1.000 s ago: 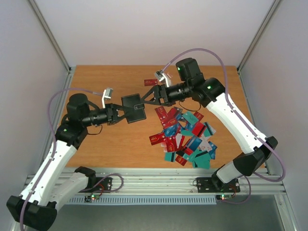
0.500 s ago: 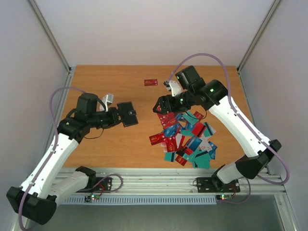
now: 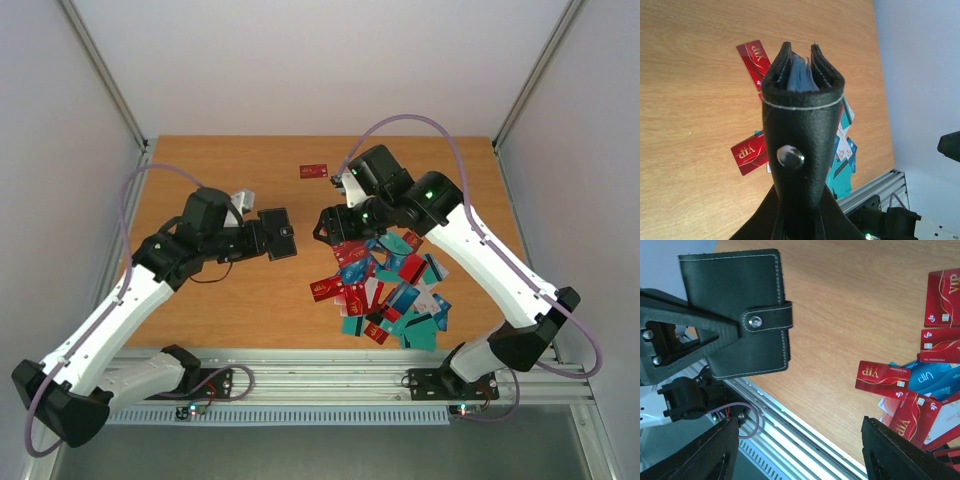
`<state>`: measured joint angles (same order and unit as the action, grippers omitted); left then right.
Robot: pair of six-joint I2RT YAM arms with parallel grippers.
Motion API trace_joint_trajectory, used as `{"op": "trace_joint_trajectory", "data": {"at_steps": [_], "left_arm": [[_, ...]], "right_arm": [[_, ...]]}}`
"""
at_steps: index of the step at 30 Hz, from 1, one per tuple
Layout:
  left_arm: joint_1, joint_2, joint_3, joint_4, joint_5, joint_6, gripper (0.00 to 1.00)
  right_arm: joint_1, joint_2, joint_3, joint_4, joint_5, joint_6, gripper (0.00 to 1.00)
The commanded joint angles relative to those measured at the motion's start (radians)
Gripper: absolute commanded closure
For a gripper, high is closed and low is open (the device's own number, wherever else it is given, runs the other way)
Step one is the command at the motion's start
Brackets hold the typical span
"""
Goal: Put the credit cards into the card holder
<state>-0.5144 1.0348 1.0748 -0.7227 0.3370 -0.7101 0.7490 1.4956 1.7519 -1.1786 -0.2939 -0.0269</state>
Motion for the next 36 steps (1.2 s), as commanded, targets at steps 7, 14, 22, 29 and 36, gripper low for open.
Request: {"op": "trace_joint_trajectory", "data": {"at_steps": [7, 14, 22, 29, 36], "left_arm": [[-0.097, 0.074, 0.085, 0.02, -0.148, -0.012, 1.0], [-0.116, 0.102, 0.098, 0.012, -0.171, -0.019, 1.0], [-0.128, 0.12, 0.104, 0.022, -0.16, -0.011, 1.0], [-0.129, 0.128, 0.109, 0.041, -0.121, -0.005, 1.0], [-0.131, 0.127, 0.108, 0.061, -0.079, -0.004, 1.0]], "right_arm": [[0.057, 0.068, 0.101, -0.081, 0.057, 0.008, 0.41], [0.071, 0.095, 0.121, -0.1, 0.076, 0.02, 0.5], [0.084, 0.113, 0.136, -0.108, 0.098, 0.025, 0.54], [0.095, 0.144, 0.154, -0.079, 0.095, 0.081, 0.56], [0.095, 0.189, 0.174, -0.043, 0.049, 0.1, 0.56]]}}
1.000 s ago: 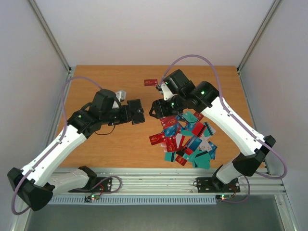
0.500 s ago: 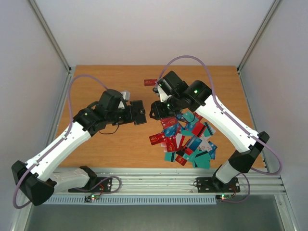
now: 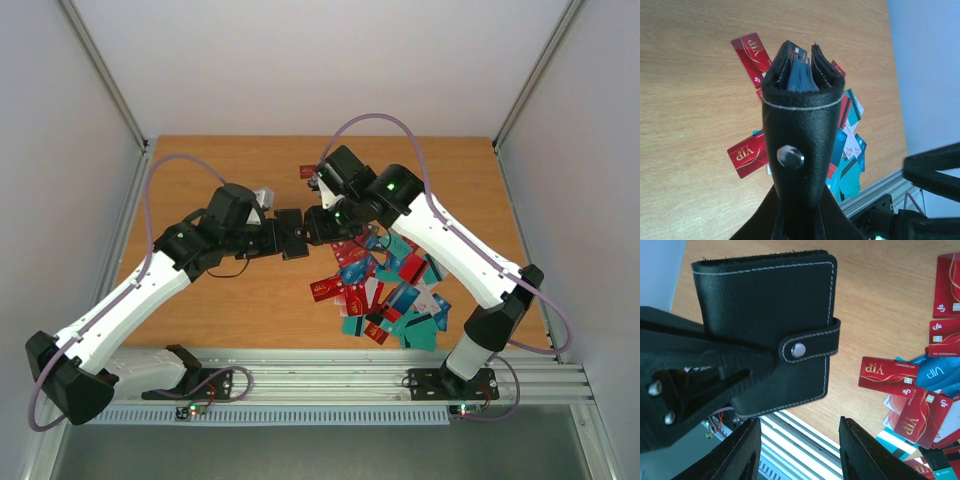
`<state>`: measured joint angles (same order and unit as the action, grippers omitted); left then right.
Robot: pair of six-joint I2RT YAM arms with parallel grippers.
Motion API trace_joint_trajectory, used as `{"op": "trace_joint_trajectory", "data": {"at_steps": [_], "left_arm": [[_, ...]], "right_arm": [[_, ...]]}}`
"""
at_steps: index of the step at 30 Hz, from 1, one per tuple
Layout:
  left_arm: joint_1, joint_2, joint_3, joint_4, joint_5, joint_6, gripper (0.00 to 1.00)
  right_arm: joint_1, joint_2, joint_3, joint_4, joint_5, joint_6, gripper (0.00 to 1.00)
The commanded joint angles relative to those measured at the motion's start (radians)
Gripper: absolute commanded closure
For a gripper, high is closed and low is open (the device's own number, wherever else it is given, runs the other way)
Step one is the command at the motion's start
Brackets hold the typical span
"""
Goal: Put the credit cards into the card holder
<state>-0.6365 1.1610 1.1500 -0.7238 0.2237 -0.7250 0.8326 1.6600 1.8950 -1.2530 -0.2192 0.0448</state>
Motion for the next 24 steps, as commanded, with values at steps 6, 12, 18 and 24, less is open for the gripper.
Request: {"op": "trace_joint_trajectory", "data": {"at_steps": [6, 12, 18, 24], "left_arm": [[-0.022, -0.008, 0.022, 0.088, 0.056, 0.02, 1.0], [-0.048, -0.022, 0.0, 0.135, 0.073, 0.021, 1.0], [-0.055, -0.053, -0.02, 0.165, 0.077, 0.026, 1.0], [-0.054, -0.079, -0.048, 0.205, 0.102, 0.021, 1.0]], "right_arm": [[0.011, 0.053, 0.033, 0.056, -0.024, 0.073, 0.56], [0.011, 0.079, 0.014, 0.079, -0.047, 0.134, 0.57], [0.011, 0.07, -0.029, 0.095, -0.024, 0.154, 0.6], [-0.001, 0.053, -0.069, 0.113, -0.004, 0.192, 0.61]]}}
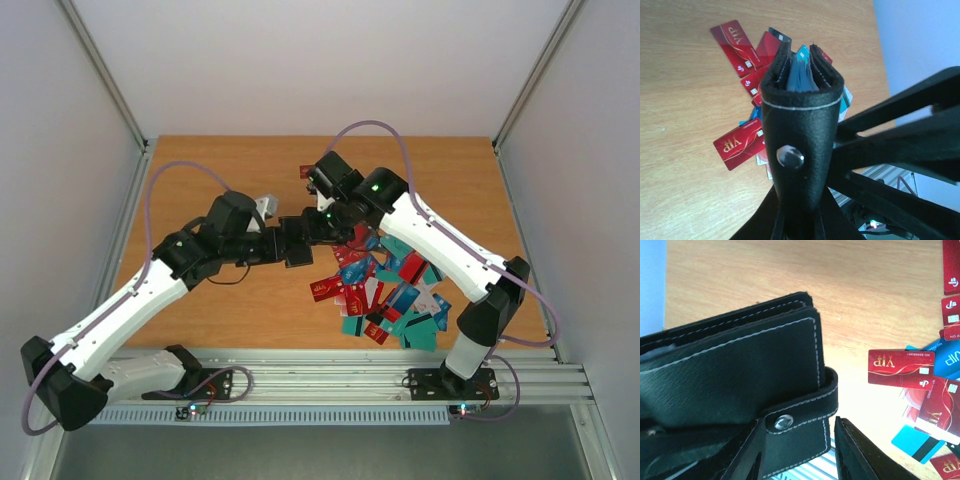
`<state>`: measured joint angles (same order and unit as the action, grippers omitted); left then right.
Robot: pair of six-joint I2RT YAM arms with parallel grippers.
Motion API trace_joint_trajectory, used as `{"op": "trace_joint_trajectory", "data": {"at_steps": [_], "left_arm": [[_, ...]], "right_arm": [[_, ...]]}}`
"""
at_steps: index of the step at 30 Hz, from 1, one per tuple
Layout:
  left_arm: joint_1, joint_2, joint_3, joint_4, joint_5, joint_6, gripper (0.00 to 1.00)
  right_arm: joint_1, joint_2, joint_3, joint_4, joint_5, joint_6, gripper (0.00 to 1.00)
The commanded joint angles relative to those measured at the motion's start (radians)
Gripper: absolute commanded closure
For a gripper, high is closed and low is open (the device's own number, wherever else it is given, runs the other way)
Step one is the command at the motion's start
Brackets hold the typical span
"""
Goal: Put the credit cards into the card holder
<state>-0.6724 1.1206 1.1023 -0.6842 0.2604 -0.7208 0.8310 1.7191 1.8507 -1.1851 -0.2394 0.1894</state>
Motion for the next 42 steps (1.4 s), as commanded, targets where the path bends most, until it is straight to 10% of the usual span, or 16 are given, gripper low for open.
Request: {"op": "trace_joint_trajectory", "data": {"at_steps": [1, 42], "left_arm": [[-0.02, -0.041, -0.005, 0.168, 0.068, 0.017, 1.0], [-0.065, 0.044, 0.105, 0.155, 0.024, 0.092, 1.0]], "right_arm": [[-0.004, -0.008, -0.025, 0.05, 0.013, 0.056, 0.61], [0.011, 0.108, 0.004, -0.149, 0.023, 0.09, 0.99]]}}
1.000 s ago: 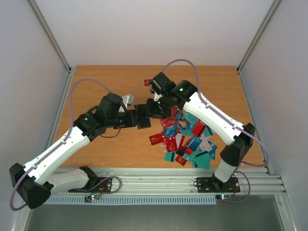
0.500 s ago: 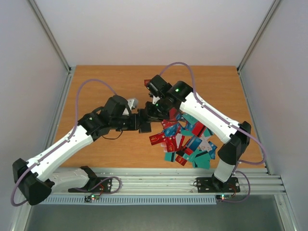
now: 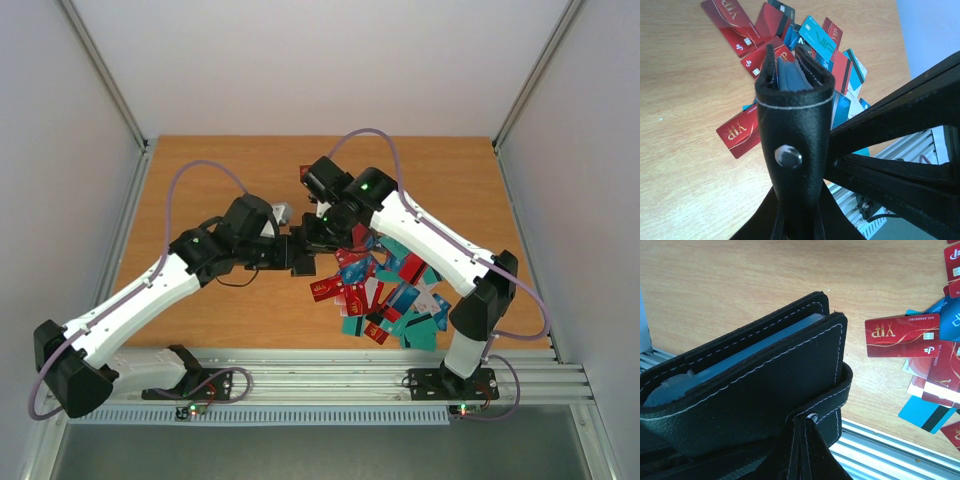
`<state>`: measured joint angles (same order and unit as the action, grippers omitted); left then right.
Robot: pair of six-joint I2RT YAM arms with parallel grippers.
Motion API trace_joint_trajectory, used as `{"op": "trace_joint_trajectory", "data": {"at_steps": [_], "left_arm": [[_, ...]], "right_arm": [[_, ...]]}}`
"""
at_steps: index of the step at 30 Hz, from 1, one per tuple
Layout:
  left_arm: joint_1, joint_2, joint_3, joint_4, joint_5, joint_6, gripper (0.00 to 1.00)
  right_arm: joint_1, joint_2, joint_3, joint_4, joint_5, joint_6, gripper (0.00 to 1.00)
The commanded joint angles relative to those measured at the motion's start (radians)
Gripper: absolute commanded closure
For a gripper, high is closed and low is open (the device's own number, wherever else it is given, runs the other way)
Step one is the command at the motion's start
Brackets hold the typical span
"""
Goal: Put the credit cards into the card holder
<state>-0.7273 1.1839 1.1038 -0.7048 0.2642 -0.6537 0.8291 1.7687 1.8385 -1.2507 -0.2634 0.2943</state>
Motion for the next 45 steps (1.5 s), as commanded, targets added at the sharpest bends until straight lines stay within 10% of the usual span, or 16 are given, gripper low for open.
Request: {"op": "trace_joint_trajectory", "data": {"at_steps": [1, 19, 34, 45], "left_arm": [[-0.011, -0.018, 0.113, 0.171, 0.017, 0.027, 1.0], [-0.011, 0.024, 0.214, 0.107, 0.023, 0.064, 1.0], [-0.011, 0.033, 0.205, 0.051, -0.002, 0.085, 1.0], [-0.01, 0.026, 0.129, 0.16, 0.028, 0.093, 1.0]], "right_arm": [[0.013, 0.063, 0.019, -0.089, 0.047, -0.016, 0.99], [0.014, 0.104, 0.031, -0.138, 0.18, -0.109, 0.99], [-0.133, -0.153, -0.332, 0.073, 0.098, -0.183, 0.98], [-0.173, -0.289, -0.197, 0.07, -0.158, 0.009, 0.53]]}}
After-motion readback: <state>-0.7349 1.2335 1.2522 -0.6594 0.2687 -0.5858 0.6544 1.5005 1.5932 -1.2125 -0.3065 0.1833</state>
